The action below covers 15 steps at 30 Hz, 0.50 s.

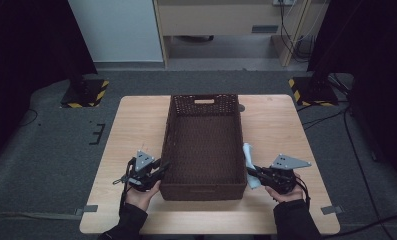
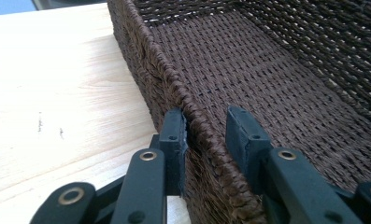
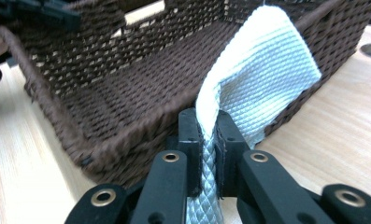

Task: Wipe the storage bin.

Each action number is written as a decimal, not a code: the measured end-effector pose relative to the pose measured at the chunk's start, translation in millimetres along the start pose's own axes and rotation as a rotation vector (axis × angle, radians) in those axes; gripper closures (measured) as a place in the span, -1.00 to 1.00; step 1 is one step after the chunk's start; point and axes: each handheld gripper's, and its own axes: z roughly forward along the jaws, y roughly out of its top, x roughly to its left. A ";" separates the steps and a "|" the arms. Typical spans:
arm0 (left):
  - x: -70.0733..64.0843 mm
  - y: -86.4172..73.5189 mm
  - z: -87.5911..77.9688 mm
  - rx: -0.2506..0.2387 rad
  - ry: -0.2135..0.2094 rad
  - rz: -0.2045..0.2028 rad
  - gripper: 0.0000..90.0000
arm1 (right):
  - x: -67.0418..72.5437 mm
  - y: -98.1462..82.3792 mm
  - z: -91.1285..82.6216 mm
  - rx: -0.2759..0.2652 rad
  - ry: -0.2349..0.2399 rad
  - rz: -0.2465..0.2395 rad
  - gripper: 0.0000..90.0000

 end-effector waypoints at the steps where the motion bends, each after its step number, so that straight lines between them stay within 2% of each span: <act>1: 0.1 0.6 0.8 0.001 0.004 0.000 0.51 | -0.2 -1.4 2.2 0.015 0.000 -0.004 0.87; 8: 6.7 3.7 5.9 -0.002 -0.002 -0.004 0.50 | -6.7 -20.7 24.6 0.180 -0.017 0.031 0.87; 10: 6.8 3.7 5.9 -0.001 -0.003 -0.001 0.50 | -6.3 -23.9 28.6 0.211 -0.017 0.027 0.87; 12: 7.0 3.5 6.0 -0.003 -0.005 0.000 0.49 | -4.8 -22.2 27.0 0.200 -0.016 0.026 0.87; 15: 7.2 3.4 5.9 -0.002 -0.006 0.006 0.48 | -2.4 -12.3 12.4 0.105 -0.015 0.010 0.87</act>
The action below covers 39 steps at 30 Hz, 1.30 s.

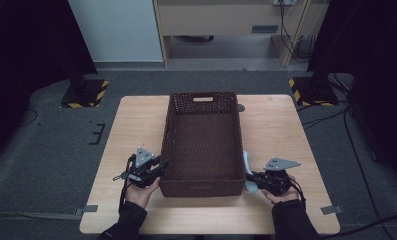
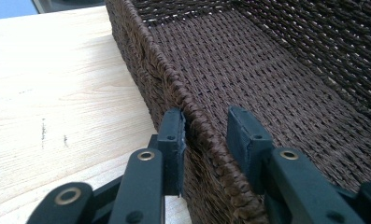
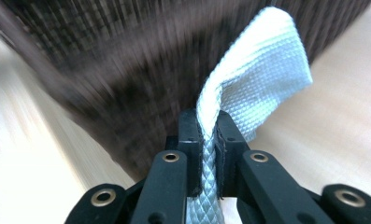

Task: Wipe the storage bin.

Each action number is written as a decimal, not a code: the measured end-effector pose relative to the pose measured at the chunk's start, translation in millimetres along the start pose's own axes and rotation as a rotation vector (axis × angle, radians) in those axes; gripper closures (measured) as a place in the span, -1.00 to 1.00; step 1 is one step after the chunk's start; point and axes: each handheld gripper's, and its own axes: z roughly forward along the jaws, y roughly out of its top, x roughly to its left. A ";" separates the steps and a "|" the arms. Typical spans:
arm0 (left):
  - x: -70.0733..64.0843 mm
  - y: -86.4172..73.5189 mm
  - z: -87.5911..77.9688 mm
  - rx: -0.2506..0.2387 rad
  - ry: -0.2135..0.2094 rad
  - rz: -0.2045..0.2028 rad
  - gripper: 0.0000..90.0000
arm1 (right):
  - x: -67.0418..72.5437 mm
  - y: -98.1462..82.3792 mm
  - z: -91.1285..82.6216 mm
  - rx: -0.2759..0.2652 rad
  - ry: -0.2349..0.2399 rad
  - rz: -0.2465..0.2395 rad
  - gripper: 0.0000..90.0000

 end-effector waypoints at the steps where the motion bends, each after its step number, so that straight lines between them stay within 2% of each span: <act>1: 0.1 0.0 -0.1 0.002 -0.001 0.001 0.48 | 0.7 3.2 -6.7 -0.042 0.005 0.000 0.87; 3: 0.3 0.0 0.1 0.001 -0.002 0.002 0.47 | 3.1 7.4 -17.0 -0.104 0.018 -0.011 0.87; 5: 0.6 0.0 0.1 0.002 -0.003 0.003 0.46 | 6.1 6.8 -20.4 -0.109 0.036 -0.025 0.87; 8: 0.6 -0.1 0.1 0.003 -0.003 0.003 0.45 | 8.9 -1.5 -14.8 -0.042 0.033 -0.034 0.87; 14: 1.2 -0.1 0.2 0.003 -0.005 0.003 0.43 | 10.7 -20.8 3.2 0.098 0.015 0.022 0.87; 17: 1.2 0.0 0.1 0.006 -0.005 0.003 0.43 | 14.7 -24.2 7.3 0.132 0.017 0.021 0.87; 20: 1.3 0.0 0.2 0.006 -0.005 0.003 0.42 | 15.3 -18.9 -1.9 0.079 0.015 0.018 0.87; 23: 1.7 -0.1 0.3 0.006 -0.008 0.001 0.41 | 18.8 -11.0 -23.6 -0.049 0.028 0.006 0.87; 24: 1.6 -0.1 0.3 0.006 -0.008 0.002 0.41 | 20.8 -9.3 -29.6 -0.077 0.040 0.002 0.87; 26: 1.8 0.0 0.4 0.007 -0.010 0.002 0.41 | 25.5 -8.6 -35.6 -0.103 0.053 -0.015 0.87; 29: 1.8 0.0 0.4 0.007 -0.010 0.002 0.40 | 28.7 -13.9 -29.9 -0.058 0.062 -0.013 0.87; 34: 2.5 0.0 0.5 0.008 -0.013 0.000 0.39 | 27.7 -28.9 -8.9 0.104 0.047 0.021 0.87; 35: 2.5 0.0 0.6 0.008 -0.014 0.000 0.39 | 27.8 -30.6 -6.4 0.122 0.046 0.026 0.87; 37: 2.7 0.0 0.6 0.010 -0.014 -0.002 0.38 | 28.7 -31.0 -5.6 0.129 0.049 0.025 0.87; 39: 3.0 0.1 0.7 0.011 -0.016 -0.003 0.37 | 28.8 -27.6 -10.5 0.098 0.050 0.016 0.87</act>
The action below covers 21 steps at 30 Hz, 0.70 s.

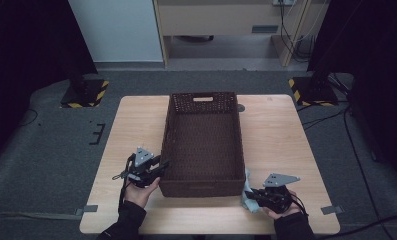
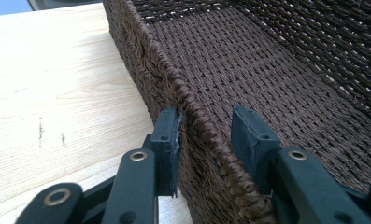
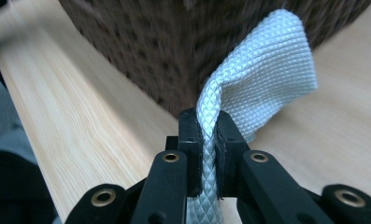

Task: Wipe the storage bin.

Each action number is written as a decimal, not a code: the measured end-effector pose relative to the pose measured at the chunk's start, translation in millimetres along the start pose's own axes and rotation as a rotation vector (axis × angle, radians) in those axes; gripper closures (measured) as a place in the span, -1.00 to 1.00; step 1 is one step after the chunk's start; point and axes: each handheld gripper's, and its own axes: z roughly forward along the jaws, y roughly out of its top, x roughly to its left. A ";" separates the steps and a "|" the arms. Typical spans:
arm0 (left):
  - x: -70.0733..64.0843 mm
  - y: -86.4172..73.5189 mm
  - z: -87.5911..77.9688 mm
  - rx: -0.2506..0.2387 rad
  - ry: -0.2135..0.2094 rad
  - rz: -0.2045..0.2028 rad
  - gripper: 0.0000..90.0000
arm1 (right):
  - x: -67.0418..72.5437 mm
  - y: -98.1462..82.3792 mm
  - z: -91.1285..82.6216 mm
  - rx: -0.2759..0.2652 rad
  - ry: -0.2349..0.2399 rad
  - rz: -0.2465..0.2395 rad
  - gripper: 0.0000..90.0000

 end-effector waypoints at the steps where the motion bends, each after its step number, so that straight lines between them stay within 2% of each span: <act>1: 0.1 0.0 0.1 0.000 -0.001 0.000 0.37 | 0.6 2.3 -4.7 -0.027 -0.003 0.000 0.87; 5: 0.6 0.0 0.3 0.001 -0.005 -0.001 0.37 | 5.7 11.1 -25.8 -0.165 0.008 -0.020 0.87; 7: 0.6 0.0 0.3 0.001 -0.006 -0.001 0.36 | 9.1 13.1 -30.0 -0.201 0.018 -0.033 0.87; 10: 0.5 0.0 0.3 0.001 -0.005 0.000 0.36 | 10.1 9.8 -23.6 -0.160 0.022 -0.033 0.87; 13: 0.9 0.0 0.6 0.000 -0.007 -0.001 0.36 | 6.5 1.2 -9.3 -0.043 0.009 -0.010 0.87; 16: 0.9 0.0 0.5 0.000 -0.007 0.000 0.36 | 4.1 -4.4 0.4 0.026 0.008 0.009 0.87; 18: 1.0 0.0 0.5 0.001 -0.008 0.000 0.36 | 4.8 -4.0 0.1 0.023 0.016 0.011 0.87; 21: 0.9 0.0 0.5 0.001 -0.007 0.000 0.36 | 6.8 1.7 -10.8 -0.047 0.013 0.008 0.87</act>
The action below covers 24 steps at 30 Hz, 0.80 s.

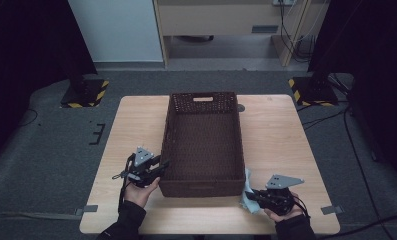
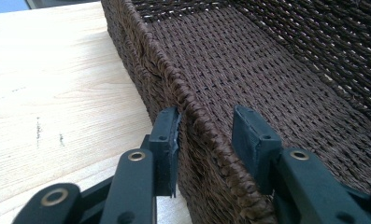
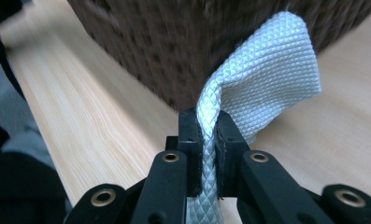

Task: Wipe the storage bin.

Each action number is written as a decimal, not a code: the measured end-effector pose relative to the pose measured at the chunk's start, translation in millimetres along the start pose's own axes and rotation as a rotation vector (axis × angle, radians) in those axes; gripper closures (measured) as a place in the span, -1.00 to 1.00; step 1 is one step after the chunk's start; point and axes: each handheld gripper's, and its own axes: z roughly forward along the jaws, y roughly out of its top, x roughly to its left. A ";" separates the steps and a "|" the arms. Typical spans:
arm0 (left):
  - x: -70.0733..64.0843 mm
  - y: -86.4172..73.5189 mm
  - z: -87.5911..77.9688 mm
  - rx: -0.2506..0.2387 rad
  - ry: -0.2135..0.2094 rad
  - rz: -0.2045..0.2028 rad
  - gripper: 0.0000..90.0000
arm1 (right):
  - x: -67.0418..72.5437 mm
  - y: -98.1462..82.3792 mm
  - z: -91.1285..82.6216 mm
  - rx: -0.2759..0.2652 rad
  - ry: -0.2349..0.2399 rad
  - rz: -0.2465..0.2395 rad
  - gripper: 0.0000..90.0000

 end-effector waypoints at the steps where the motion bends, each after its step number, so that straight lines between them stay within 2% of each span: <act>1: 0.1 0.0 0.0 0.000 -0.001 0.000 0.36 | 0.7 2.9 -5.6 -0.039 0.003 0.000 0.87; 4: 0.5 0.0 0.3 0.000 -0.004 -0.001 0.35 | 5.4 11.3 -20.7 -0.153 0.019 -0.001 0.87; 5: 0.5 0.0 0.3 0.000 -0.003 -0.001 0.35 | 7.7 13.7 -23.4 -0.175 0.024 -0.010 0.87; 7: 0.4 0.0 0.3 0.000 -0.003 0.000 0.35 | 11.8 15.7 -23.9 -0.175 0.034 -0.028 0.87; 9: 0.5 0.0 0.3 0.000 -0.004 -0.001 0.35 | 13.2 13.1 -19.0 -0.146 0.038 -0.025 0.87; 14: 0.5 0.1 0.2 0.000 -0.003 0.002 0.35 | 6.8 -1.0 -0.3 0.001 0.024 0.010 0.87; 17: 0.5 0.1 0.3 0.000 -0.003 0.001 0.34 | 4.6 -6.2 9.2 0.057 0.020 0.022 0.87; 20: 0.4 0.0 0.3 -0.001 -0.002 0.001 0.34 | 3.7 -8.8 15.3 0.091 0.013 0.032 0.87; 24: 0.8 0.1 0.4 0.001 -0.004 0.000 0.34 | 2.6 -8.5 15.2 0.093 0.009 0.034 0.87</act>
